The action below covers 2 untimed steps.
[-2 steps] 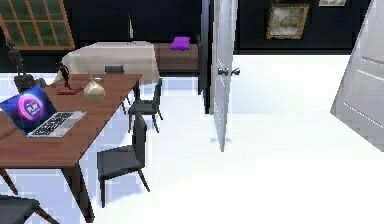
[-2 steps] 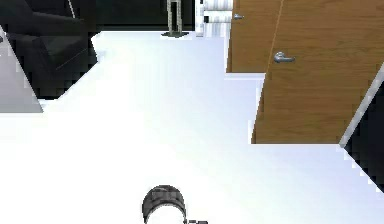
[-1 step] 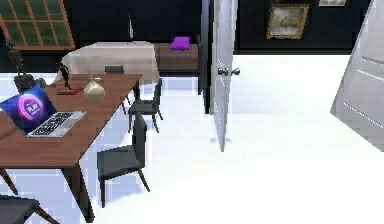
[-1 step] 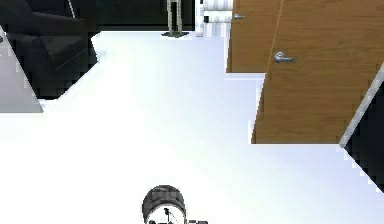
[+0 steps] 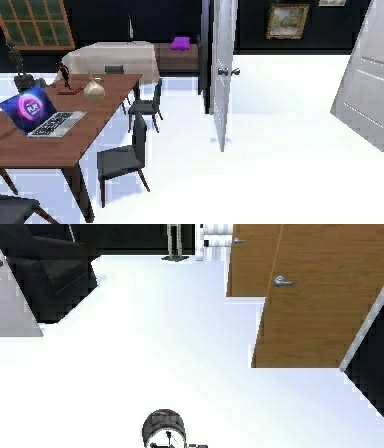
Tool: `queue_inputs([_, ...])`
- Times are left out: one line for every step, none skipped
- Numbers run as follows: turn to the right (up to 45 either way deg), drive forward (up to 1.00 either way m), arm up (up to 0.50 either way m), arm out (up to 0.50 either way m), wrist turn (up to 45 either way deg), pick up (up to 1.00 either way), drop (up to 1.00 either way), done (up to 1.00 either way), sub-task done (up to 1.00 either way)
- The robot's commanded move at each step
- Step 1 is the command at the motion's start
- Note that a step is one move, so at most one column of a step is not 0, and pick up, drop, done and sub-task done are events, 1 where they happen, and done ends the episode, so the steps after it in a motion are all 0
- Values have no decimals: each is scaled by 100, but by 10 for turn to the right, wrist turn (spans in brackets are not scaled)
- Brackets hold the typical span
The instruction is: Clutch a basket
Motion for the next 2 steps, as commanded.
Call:
queue_inputs([0, 0, -30, 0, 0, 0, 0, 0, 0])
queue_inputs([0, 0, 0, 0, 0, 100, 0, 0, 0])
